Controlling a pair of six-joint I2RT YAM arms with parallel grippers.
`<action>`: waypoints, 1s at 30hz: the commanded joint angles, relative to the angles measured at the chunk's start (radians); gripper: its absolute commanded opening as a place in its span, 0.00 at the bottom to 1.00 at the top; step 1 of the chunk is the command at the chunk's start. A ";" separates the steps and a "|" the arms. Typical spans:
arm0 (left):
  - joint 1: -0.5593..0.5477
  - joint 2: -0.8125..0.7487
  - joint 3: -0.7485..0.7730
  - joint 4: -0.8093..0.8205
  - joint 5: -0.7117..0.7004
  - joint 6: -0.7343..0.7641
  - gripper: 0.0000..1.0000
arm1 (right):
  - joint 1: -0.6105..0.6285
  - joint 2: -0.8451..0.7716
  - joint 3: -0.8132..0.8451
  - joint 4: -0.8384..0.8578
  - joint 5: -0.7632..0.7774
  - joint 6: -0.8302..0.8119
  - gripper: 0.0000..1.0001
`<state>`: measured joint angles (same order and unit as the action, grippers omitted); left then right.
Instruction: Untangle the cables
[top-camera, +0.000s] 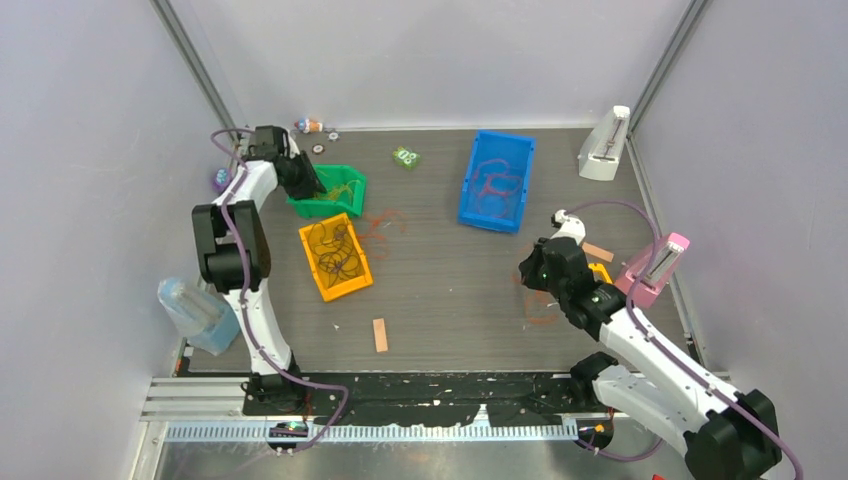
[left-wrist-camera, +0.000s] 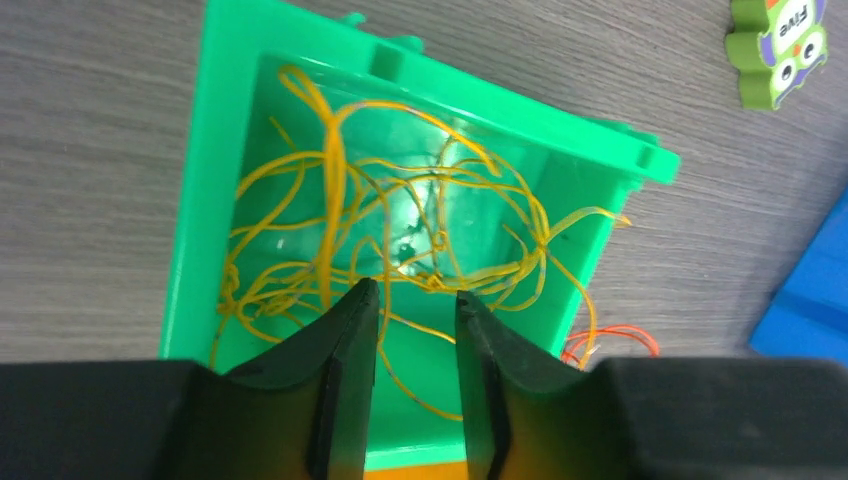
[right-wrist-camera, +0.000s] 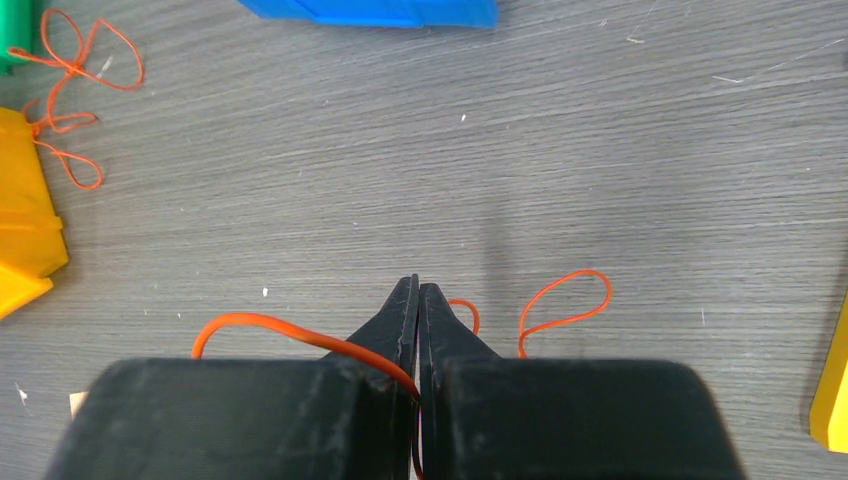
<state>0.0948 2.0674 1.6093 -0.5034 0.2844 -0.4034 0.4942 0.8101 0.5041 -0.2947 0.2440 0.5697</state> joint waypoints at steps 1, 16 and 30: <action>-0.022 -0.142 0.000 0.003 -0.015 0.034 0.41 | -0.001 0.092 0.103 0.021 -0.089 -0.051 0.05; -0.248 -0.351 -0.025 -0.025 -0.125 0.106 0.85 | -0.031 0.376 0.709 -0.033 -0.144 -0.192 0.05; -0.372 -0.354 -0.156 0.014 -0.171 0.077 0.93 | -0.180 0.859 1.139 0.047 -0.228 -0.096 0.05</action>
<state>-0.2676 1.7370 1.5032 -0.5346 0.1246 -0.3050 0.3504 1.5833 1.5330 -0.2989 0.0460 0.4271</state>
